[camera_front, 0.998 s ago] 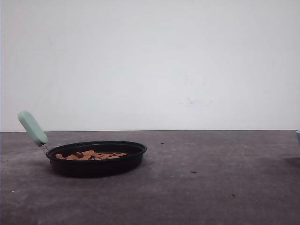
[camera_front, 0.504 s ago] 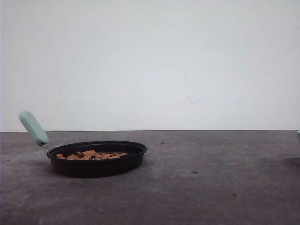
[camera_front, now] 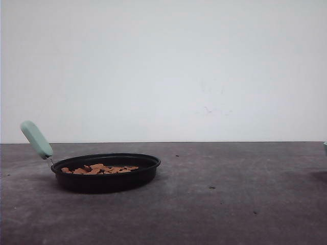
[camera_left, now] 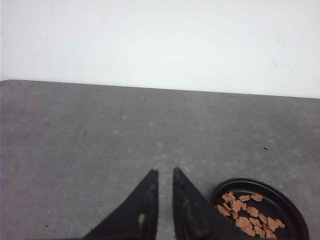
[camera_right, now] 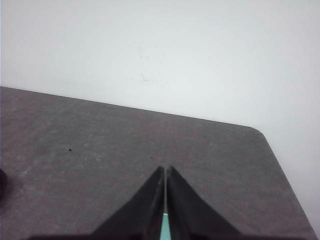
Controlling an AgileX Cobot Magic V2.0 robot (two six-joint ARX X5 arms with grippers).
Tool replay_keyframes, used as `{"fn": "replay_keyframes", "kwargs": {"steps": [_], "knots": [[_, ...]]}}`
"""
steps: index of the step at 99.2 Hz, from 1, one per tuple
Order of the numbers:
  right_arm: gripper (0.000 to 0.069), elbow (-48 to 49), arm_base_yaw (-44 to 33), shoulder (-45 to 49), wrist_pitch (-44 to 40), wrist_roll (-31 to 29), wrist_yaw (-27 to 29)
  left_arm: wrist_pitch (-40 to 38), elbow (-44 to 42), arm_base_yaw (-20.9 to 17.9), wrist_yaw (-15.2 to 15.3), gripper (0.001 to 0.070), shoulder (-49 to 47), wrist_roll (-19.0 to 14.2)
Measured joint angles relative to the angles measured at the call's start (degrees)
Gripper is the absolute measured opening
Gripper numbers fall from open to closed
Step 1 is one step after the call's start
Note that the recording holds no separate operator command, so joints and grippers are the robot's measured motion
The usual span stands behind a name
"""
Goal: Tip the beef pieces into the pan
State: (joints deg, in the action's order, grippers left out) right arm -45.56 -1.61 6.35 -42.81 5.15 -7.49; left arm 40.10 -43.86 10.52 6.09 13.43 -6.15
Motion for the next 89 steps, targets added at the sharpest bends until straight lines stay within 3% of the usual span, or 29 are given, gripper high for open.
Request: {"fn": "replay_keyframes", "kwargs": {"steps": [7, 16, 24, 33, 39, 61, 72, 83, 89], "knots": [[0.0004, 0.04, 0.02, -0.57, -0.04, 0.02, 0.94, 0.00, 0.00, 0.00, 0.00, 0.0024, -0.02, 0.00], [0.0004, 2.10, 0.28, -2.58, 3.43, -0.22, 8.07, 0.00, 0.00, 0.00, 0.00, 0.0024, 0.00, 0.00], [0.0004, 8.02, 0.81, -3.69, 13.42, -0.92, 15.89, 0.00, 0.00, 0.00, -0.02, 0.0024, -0.02, 0.00], [0.0004, 16.55, 1.57, -3.78, 25.20, -1.18, 19.61, 0.00, 0.00, 0.00, -0.02, 0.0024, -0.02, 0.00], [0.0004, 21.84, 1.70, -4.20, 29.31, -2.16, 19.52, -0.02, 0.00, 0.00, 0.00, 0.0024, -0.02, 0.00], [0.0004, 36.59, 1.84, -6.03, 29.81, -5.44, 11.63, -0.02, 0.00, 0.00, 0.00, 0.0024, 0.00, 0.00], [0.0004, 41.07, 1.84, -5.97, 31.71, -5.68, 7.63, -0.02, 0.00, 0.00, 0.00, 0.0024, -0.02, 0.00], [0.0004, 44.33, 1.88, -6.03, 36.57, -6.88, 7.39, -0.02, 0.00, 0.00, 0.00, 0.0024, -0.02, 0.00], [0.0004, 44.72, 1.88, -6.03, 35.01, -7.39, 7.28, -0.02, 0.00, 0.00, 0.00, 0.0024, -0.02, 0.00]]}}
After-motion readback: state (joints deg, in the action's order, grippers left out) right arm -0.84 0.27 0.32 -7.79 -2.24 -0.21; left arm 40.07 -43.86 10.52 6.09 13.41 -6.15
